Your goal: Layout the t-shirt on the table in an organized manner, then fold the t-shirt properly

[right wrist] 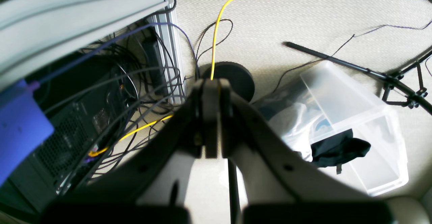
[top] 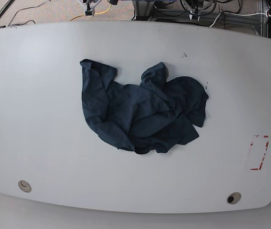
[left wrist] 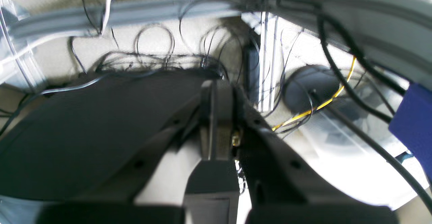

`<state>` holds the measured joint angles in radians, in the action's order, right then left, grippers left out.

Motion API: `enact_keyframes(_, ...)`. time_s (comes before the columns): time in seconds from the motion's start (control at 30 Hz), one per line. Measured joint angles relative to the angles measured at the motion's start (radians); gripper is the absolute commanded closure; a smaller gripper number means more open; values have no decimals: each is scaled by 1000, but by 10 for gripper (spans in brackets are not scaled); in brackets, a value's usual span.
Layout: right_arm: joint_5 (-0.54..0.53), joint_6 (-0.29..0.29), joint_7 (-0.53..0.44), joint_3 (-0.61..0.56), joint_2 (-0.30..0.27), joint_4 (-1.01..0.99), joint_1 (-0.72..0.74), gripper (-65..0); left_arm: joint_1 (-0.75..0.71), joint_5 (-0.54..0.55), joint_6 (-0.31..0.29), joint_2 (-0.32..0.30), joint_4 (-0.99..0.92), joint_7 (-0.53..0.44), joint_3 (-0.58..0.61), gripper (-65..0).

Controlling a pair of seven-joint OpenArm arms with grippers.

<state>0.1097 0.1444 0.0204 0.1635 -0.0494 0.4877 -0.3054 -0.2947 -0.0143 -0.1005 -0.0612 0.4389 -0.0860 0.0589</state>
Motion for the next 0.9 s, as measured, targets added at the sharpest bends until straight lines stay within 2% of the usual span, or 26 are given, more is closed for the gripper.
enact_keyframes(0.4,-1,2,-13,-2,17,232,-131,-6,-76,0,3,0,2,-149,-2,-10)
enact_keyframes(0.53,0,-5,-10,-1,22,312,-178,-6,-98,0,2,0,5,-183,-36,-8)
enact_keyframes(0.67,-1,-5,-11,-1,24,364,-214,-6,-118,1,4,-3,14,-188,-86,-6)
enact_keyframes(0.9,-1,2,-9,-2,24,449,-273,-5,-213,3,7,-11,179,-188,-133,-6)
